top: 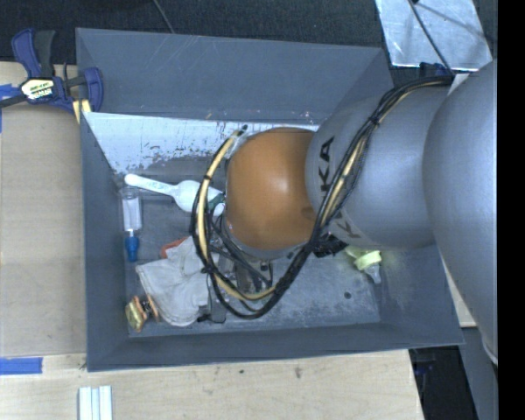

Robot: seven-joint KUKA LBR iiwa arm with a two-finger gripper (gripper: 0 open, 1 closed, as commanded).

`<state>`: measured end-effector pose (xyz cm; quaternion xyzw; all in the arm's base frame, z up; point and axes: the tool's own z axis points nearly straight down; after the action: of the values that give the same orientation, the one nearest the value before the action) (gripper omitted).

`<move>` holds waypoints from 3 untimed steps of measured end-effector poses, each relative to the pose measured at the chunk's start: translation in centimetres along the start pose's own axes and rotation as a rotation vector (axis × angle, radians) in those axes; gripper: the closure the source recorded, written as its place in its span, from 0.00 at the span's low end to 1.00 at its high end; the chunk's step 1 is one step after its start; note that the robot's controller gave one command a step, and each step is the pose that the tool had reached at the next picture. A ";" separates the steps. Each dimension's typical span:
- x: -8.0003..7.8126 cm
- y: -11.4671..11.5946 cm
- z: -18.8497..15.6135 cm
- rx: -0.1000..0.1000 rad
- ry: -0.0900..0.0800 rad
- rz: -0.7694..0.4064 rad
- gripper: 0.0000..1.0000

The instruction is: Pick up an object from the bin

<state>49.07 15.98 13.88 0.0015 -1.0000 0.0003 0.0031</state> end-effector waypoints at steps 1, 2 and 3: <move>-0.2 -0.1 -0.4 -0.002 -0.008 0.004 0.00; -1.9 1.3 5.4 0.000 -0.017 -0.268 0.00; -3.4 0.4 6.6 -0.004 -0.019 -0.441 0.00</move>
Offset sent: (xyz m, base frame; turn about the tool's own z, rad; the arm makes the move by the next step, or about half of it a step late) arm 0.0180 0.0157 -0.0688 -0.3190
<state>52.45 16.39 7.29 0.2203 -0.9754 -0.0023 -0.0062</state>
